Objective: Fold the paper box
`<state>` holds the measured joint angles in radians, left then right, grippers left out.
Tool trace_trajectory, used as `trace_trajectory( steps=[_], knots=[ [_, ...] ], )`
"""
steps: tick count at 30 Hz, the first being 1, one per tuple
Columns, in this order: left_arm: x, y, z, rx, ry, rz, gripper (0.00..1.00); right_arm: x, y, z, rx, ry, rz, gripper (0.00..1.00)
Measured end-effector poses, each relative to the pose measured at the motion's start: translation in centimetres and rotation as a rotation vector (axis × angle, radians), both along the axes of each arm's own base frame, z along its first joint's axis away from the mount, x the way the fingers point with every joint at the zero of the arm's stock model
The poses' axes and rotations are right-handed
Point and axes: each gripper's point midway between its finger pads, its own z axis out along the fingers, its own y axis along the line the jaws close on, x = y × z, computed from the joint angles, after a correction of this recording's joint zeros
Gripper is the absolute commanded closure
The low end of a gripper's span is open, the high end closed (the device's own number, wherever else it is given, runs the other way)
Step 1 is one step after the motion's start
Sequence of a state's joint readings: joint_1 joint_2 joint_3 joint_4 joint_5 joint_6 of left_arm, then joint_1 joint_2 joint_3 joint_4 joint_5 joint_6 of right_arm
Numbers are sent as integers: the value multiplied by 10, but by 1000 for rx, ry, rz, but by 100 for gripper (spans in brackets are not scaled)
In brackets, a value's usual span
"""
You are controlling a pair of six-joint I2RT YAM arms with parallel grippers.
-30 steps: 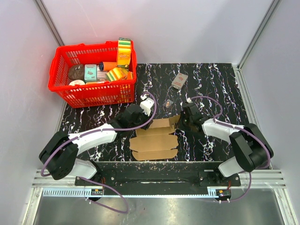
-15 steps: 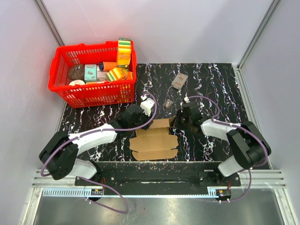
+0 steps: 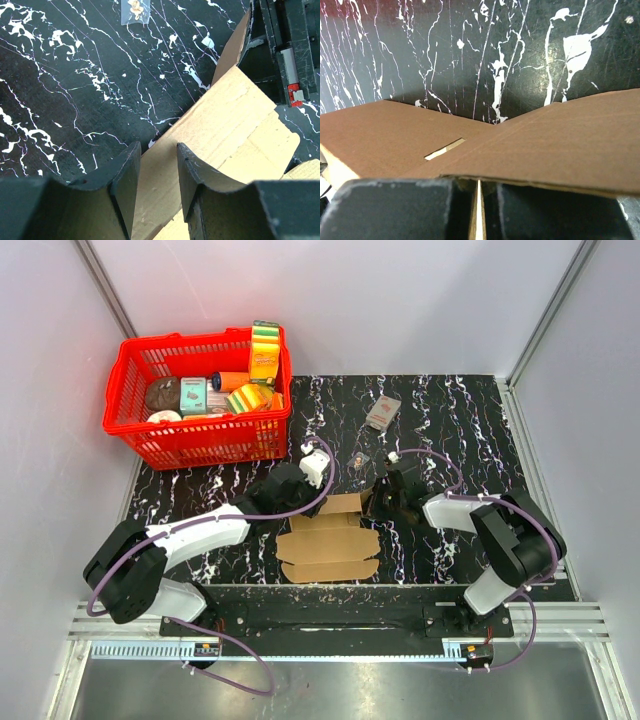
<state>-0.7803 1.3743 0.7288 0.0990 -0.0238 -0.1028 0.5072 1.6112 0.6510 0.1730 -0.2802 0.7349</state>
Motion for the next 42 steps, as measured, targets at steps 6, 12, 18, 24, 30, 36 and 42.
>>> trace_trajectory(
  steps=[6,12,18,24,30,36,42],
  knots=[
    [0,0,0,1,0,0,61,-1,-1,-1,-9,0,1,94],
    [0,0,0,2,-1,0,61,-7,-23,22,-97,-40,-23,85],
    [0,0,0,2,-1,1,61,-5,-46,64,-177,-146,-67,71],
    [0,0,0,3,-2,2,61,-9,-76,81,-290,-182,-113,61],
    [0,0,0,3,-2,2,60,-1,-92,94,-389,-231,-65,53],
    [0,0,0,4,-2,2,61,17,-92,121,-476,-367,55,48],
    [-1,0,0,4,-1,1,61,38,-105,122,-556,-437,12,48]
  ],
)
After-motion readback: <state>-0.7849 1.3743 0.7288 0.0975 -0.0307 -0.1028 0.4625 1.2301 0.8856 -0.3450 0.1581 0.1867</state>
